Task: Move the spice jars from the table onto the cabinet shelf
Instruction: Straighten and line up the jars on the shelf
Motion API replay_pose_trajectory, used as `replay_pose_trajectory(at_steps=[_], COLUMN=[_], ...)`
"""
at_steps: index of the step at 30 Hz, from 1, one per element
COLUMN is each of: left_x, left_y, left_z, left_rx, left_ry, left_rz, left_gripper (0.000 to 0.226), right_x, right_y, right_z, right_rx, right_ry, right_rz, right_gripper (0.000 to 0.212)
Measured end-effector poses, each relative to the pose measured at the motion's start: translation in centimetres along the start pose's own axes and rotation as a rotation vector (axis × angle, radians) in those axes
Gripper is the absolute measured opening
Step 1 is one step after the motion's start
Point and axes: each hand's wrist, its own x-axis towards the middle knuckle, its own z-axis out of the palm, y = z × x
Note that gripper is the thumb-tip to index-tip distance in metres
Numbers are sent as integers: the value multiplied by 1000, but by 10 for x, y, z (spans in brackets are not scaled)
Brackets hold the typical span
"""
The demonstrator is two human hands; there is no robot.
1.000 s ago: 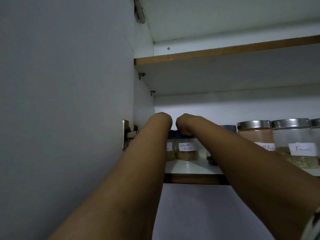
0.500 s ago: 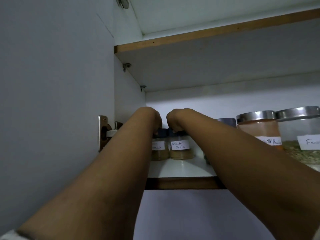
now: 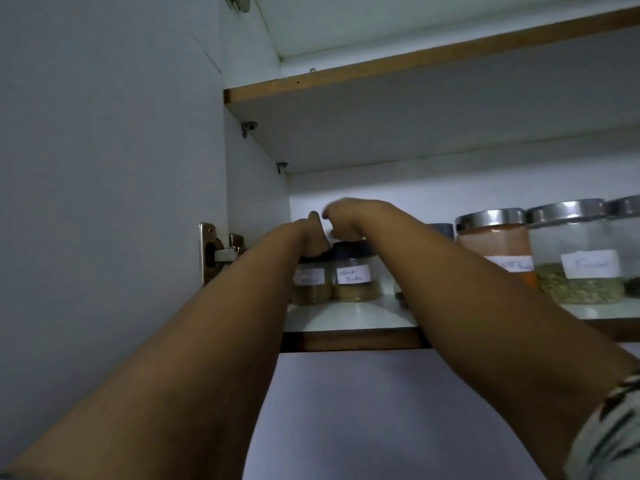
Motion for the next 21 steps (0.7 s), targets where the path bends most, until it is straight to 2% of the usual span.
replay_pose_trajectory(at_steps=[2,5,6,8,10,13,15,19,21], left_x=[-13,-28,-35,-49,-59,-76,-86,-103,-106], left_y=[11,27,31,41,52,78,98,133,143], left_z=[1,-20,-32,-52,-65,-75,-74,-63,-58], left_rx=[-110,-171,-224,-327,-392,-400,-370,-282,-226], left_ry=[98,188,213,254,277,292,311,276,260], left_rz=[59,228,256,231,235,335,413,477,491], left_gripper=[69,36,37,56,60,38,26,37,21], right_x=[-6,-18,-26,-46,-68,-104,-127,-157,-165], right_y=[-8,-10,-5,13,41,86,110,138,142], right_z=[-12,-28,-34,-49,-63,-80,-87,-92,-90], right_rx=[138,318,369,374,331,229,201,167,122], right_ry=[194,419,473,525,535,447,395,373,315], right_rz=[15,95,133,217,300,350,349,321,282], right_gripper=[41,29,27,30,34,36,33,18,19])
